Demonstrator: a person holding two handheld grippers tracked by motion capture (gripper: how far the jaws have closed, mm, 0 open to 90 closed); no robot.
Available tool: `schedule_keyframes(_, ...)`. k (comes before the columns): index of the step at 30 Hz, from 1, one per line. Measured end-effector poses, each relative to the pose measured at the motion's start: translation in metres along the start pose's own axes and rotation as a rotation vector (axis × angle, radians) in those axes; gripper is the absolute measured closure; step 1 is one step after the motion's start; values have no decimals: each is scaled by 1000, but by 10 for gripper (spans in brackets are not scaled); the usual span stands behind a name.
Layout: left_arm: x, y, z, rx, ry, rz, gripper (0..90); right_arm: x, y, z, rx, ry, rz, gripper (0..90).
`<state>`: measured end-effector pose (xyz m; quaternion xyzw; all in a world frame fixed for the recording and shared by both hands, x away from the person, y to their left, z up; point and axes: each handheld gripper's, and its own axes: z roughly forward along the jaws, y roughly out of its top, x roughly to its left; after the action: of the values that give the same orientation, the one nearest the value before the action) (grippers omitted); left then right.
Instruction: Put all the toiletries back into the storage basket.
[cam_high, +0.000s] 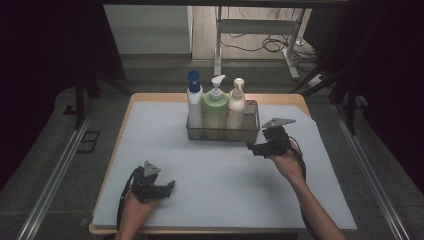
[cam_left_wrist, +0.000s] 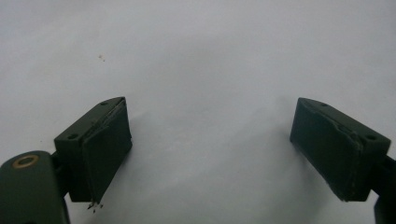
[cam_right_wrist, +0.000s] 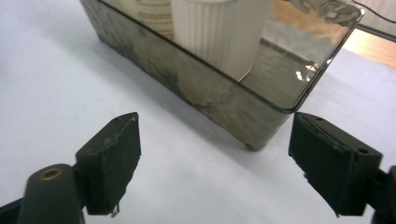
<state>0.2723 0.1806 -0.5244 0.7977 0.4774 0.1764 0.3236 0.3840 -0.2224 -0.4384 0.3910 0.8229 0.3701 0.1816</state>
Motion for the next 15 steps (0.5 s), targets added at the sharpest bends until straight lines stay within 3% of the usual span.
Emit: schedule_keyframes(15, 0, 0, 0, 0, 1, 1, 120, 6, -19, -15, 29, 25, -41, 125)
